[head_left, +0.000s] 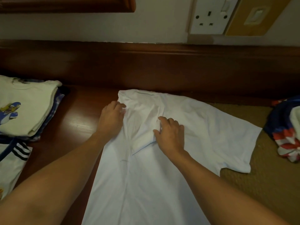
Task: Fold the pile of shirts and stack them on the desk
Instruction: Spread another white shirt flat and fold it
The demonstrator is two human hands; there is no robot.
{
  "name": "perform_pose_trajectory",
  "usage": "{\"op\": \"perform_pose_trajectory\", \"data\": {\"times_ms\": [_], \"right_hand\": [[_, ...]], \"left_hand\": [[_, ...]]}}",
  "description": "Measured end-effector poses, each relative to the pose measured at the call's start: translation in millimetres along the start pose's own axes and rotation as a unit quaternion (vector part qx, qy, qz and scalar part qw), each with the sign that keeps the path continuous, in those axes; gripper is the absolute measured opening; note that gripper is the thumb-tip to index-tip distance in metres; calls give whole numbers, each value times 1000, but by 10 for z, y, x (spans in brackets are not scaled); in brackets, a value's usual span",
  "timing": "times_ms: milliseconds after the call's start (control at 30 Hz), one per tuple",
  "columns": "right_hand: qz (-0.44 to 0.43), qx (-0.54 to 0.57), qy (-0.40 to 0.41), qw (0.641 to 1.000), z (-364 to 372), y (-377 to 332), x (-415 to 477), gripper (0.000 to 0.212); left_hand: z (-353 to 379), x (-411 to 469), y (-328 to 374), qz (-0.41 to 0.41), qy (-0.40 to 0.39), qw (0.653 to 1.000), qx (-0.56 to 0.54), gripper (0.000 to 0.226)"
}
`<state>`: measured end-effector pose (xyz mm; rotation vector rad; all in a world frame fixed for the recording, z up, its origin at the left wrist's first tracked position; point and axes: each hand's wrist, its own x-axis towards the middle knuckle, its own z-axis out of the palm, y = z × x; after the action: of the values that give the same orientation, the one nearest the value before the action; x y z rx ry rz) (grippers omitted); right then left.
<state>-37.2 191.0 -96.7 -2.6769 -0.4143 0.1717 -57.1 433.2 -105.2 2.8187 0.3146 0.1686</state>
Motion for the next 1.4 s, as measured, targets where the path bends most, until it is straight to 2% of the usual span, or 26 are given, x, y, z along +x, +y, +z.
{"op": "perform_pose_trajectory", "data": {"times_ms": [100,167,267,333,433,500,567,600,700,800,967,1067,1167,1267,1400], "right_hand": [[-58,-63,-48,995,22,8,-13,35],[-61,-77,-36,995,12,-29,-24,29],[-38,-54,28,997,34,-83,-111,17],[-11,-37,35,999,57,-72,-204,14],[39,-48,-44,997,85,-24,-286,23],[37,-59,-17,997,77,-9,-290,24],[1,-77,47,996,104,-23,-240,31],[-27,-91,54,994,108,-41,-202,37],[-80,-131,-46,987,103,-36,-92,49],[-76,-124,-73,987,99,17,-84,50],[-103,-62,-14,993,-51,186,-438,39],[-55,-17,20,998,-187,452,-798,35],[18,16,38,999,-365,737,-1151,35],[81,38,35,995,-534,1062,-1469,28],[167,100,10,981,-675,1293,-1881,36]], "left_hand": [[168,-117,-154,27,-82,995,52,46],[195,-130,-199,19,-71,995,61,46],[158,-25,-133,47,-28,997,51,39],[157,76,-116,67,-64,994,51,42],[210,173,-150,36,-115,992,48,48],[232,200,-165,29,-102,993,51,48],[240,205,-160,50,-86,993,71,49],[248,201,-163,59,-95,991,77,50],[239,172,-195,62,-120,988,70,54],[134,15,-166,55,-71,995,43,53],[-71,-969,37,73,-32,997,0,39],[-101,-1791,103,59,-64,996,21,36],[-121,-2400,158,-1,-122,992,35,46],[-200,-2689,223,-48,-150,988,5,51],[-327,-2729,336,-78,-165,981,-68,39]]}}
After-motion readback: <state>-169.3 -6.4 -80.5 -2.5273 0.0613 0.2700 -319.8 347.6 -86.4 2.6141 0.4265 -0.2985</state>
